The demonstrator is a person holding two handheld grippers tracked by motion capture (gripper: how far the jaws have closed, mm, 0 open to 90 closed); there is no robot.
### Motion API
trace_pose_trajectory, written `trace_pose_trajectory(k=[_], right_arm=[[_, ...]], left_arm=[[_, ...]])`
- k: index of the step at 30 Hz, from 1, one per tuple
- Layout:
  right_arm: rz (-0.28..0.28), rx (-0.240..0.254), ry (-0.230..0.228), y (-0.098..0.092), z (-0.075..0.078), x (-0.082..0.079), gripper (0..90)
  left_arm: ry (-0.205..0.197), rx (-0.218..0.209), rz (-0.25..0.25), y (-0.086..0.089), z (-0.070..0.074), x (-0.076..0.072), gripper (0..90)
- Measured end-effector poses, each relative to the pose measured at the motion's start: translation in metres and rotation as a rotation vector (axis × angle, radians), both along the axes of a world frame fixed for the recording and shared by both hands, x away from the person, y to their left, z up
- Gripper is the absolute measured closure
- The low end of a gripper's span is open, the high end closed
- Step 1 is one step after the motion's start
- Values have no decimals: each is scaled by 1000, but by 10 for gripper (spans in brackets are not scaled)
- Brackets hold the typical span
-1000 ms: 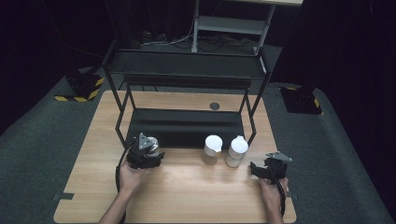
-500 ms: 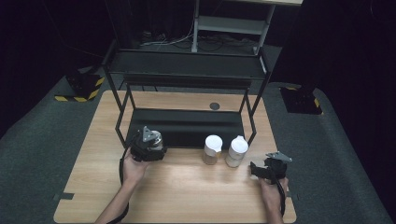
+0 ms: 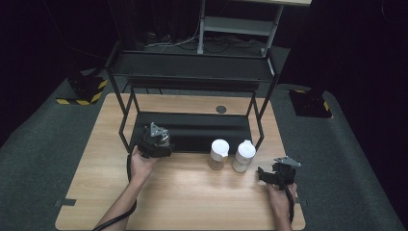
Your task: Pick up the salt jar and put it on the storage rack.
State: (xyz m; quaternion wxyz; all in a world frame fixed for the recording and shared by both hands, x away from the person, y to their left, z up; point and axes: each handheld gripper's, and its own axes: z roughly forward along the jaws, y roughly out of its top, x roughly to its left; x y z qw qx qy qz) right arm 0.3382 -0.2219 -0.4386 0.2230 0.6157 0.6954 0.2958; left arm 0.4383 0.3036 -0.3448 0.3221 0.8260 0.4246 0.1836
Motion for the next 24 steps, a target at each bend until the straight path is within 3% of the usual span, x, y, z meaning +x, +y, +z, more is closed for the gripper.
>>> trace_pose_trajectory(k=[14,24], right_arm=[[1,0,0,0,0,0,81],[1,0,0,0,0,0,82]], left_arm=[[0,18,46,-13,-3,26,310],[8,-5,74,-13,-9,39,310]])
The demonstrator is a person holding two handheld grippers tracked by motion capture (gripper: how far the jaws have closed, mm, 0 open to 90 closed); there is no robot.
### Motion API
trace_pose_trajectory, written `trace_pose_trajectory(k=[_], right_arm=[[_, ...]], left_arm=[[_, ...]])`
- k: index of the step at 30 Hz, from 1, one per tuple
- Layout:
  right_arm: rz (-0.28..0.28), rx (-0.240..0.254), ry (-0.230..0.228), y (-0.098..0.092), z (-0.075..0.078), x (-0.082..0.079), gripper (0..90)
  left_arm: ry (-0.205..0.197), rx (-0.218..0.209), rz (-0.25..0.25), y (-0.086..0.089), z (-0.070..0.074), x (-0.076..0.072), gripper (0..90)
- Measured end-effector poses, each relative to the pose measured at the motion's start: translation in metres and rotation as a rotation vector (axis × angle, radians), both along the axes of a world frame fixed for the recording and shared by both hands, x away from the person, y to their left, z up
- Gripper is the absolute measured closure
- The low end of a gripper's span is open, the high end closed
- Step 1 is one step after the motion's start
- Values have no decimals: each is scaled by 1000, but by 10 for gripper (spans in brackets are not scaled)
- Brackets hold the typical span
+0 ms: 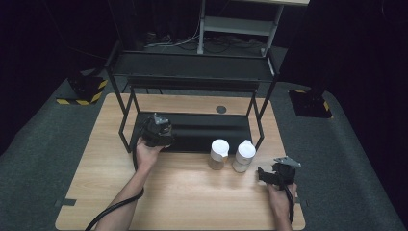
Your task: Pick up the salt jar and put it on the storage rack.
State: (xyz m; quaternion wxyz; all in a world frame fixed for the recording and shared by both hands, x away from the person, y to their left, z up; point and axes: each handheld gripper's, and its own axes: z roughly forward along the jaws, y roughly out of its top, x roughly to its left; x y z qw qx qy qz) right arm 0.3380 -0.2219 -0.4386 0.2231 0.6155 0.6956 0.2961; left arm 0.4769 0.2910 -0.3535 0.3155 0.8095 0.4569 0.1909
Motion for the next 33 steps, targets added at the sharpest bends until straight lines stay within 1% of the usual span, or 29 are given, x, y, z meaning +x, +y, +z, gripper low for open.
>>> trace_pose_trajectory(k=[7,12,19,20,26,33], right_arm=[[0,0,0,0,0,0,82],[1,-1,-1,0,0,0,82],[0,0,0,0,0,0,83],[1,-1,-1,0,0,0,83],[2,-1,-1,0,0,0,84],[2,-1,-1,0,0,0,84]], left_arm=[[5,10,16,-4,-8,7,311],[4,17,18,-6,-10,9,311],[16,9,32,-6,-15,15,310],[17,19,33,-7,-17,17,310],[18,36,33,-9,-20,21,310],[15,27,44,-8,-24,22,310]])
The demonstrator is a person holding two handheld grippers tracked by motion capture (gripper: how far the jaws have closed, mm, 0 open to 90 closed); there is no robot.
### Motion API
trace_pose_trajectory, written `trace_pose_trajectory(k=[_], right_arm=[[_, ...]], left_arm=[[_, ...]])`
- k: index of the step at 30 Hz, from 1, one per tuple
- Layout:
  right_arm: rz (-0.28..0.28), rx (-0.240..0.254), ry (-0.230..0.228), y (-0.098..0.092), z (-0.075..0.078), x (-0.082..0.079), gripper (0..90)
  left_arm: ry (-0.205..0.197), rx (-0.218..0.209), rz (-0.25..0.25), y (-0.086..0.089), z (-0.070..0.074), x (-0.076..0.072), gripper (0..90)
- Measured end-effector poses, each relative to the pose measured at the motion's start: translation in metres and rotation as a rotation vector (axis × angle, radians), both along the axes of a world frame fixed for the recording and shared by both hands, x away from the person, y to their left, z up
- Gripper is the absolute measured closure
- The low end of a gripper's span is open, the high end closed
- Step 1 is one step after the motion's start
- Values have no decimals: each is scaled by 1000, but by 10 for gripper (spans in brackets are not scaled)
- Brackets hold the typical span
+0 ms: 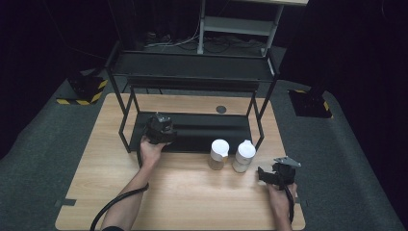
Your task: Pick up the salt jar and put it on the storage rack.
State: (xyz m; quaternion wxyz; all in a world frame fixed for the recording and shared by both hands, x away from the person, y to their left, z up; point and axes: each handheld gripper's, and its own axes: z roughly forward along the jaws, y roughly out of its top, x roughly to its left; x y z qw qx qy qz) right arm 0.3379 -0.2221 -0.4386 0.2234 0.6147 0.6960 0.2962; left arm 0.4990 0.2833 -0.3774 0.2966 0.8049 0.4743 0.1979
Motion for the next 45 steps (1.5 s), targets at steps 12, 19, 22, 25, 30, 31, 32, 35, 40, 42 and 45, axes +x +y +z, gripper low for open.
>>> trace_pose_trajectory(k=[12,19,22,25,30,31,32,35,40,42,45], right_arm=[[0,0,0,0,0,0,84],[0,0,0,0,0,0,84],[0,0,0,0,0,0,83],[-1,1,0,0,0,0,84],[0,1,0,0,0,0,83],[-1,1,1,0,0,0,83],[-1,1,1,0,0,0,83],[-1,1,1,0,0,0,84],[-1,1,1,0,0,0,83],[0,1,1,0,0,0,84],[-1,1,1,0,0,0,83]], left_arm=[[-13,23,-2,-5,-2,-1,310],[-10,24,1,-6,-5,-2,310],[-9,36,-4,-7,-6,-2,310],[-9,30,-1,-6,-7,-2,310],[-5,-13,10,-2,-11,-2,310],[-8,-14,12,-2,-12,-2,310],[-8,-14,12,-2,-12,-2,310],[7,7,-5,-2,-8,1,309],[0,-13,6,-2,-11,0,309],[1,-13,6,-2,-11,0,309],[1,-13,6,-2,-11,0,309]])
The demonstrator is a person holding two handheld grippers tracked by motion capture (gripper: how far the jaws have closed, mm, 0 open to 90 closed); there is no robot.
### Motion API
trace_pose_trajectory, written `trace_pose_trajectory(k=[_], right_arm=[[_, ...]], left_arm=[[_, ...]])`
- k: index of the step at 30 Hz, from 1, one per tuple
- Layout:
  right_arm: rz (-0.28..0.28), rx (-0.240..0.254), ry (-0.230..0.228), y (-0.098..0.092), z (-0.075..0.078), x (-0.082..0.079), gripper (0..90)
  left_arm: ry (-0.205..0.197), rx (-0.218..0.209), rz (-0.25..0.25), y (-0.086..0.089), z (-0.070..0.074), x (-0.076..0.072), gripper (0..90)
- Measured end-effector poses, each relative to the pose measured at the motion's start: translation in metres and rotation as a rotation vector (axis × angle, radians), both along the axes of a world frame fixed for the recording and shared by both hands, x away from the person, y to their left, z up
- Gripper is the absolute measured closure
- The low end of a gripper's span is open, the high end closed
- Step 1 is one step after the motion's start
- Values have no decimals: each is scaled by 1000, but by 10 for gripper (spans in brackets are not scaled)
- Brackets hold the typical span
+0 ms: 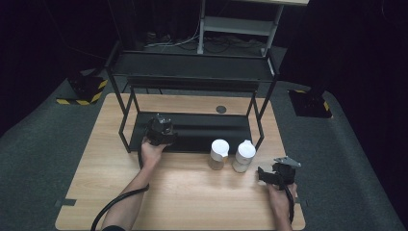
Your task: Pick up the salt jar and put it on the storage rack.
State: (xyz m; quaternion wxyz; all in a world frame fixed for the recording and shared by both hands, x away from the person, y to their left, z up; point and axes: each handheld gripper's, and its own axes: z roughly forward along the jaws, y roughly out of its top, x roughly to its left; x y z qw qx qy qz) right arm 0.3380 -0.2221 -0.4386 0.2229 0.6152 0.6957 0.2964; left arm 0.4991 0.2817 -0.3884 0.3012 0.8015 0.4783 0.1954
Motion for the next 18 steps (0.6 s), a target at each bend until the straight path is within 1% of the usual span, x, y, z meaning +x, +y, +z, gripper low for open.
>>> trace_pose_trajectory(k=[5,6,8,10,12,15,18], right_arm=[[0,0,0,0,0,0,84],[0,0,0,0,0,0,84],[0,0,0,0,0,0,84],[1,-1,0,0,0,0,84],[1,-1,0,0,0,0,84],[1,-1,-1,0,0,0,84],[1,-1,0,0,0,0,84]], left_arm=[[1,1,-3,0,0,0,307],[10,18,-15,0,3,2,307],[15,24,-18,-1,4,3,305],[12,15,-18,0,4,2,303],[17,19,-27,1,5,2,296],[18,14,-35,2,7,2,246],[18,20,-43,1,10,1,223]])
